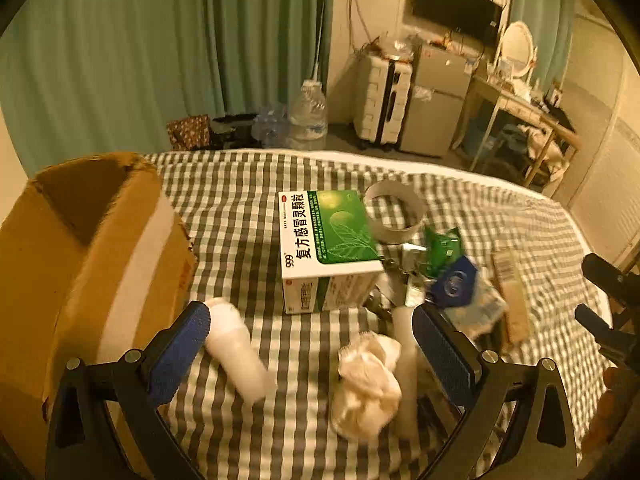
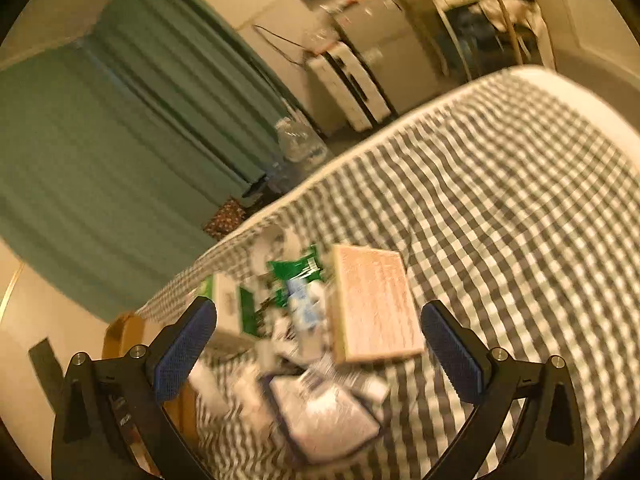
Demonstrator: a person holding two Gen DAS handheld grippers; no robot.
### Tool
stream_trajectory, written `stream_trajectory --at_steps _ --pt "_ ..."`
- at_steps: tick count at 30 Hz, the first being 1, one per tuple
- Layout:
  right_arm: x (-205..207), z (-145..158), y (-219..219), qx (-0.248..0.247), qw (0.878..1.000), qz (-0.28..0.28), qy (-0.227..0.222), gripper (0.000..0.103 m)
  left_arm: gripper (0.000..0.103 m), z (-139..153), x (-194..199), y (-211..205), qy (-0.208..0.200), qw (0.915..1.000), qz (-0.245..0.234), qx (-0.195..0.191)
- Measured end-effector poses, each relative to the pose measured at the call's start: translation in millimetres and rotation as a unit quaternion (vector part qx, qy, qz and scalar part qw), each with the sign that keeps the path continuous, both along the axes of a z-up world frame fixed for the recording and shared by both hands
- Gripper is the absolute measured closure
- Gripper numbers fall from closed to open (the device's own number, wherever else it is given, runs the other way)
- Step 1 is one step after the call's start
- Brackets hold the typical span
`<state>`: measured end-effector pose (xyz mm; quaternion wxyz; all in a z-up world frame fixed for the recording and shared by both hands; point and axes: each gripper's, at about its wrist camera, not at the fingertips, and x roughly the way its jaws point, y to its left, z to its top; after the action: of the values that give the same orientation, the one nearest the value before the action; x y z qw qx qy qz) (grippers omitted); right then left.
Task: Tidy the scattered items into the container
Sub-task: 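Grasp the green medicine box with the left gripper while the right grasps the beige box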
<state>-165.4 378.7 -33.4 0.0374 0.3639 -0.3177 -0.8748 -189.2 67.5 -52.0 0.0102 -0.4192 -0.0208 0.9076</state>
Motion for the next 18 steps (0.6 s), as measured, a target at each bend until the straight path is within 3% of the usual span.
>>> stream_trajectory --at_steps 5,11,14,18 --pt "-24 -36 3 0.017 0.999 -0.017 -0.041 0.000 0.000 -16 -23 5 -0.008 1.0000 0.003 -0.001" --pt "-30 -44 -5 0.058 0.997 0.013 -0.046 0.000 0.000 -36 -50 9 -0.030 0.9994 0.015 -0.009" --pt "-30 -55 1 0.035 0.997 0.003 -0.064 0.000 0.000 -42 -64 13 -0.044 0.9988 0.019 -0.005" --pt "-28 -64 2 0.046 0.996 0.007 -0.080 0.000 0.000 -50 -76 9 -0.058 0.9979 0.030 -0.003"
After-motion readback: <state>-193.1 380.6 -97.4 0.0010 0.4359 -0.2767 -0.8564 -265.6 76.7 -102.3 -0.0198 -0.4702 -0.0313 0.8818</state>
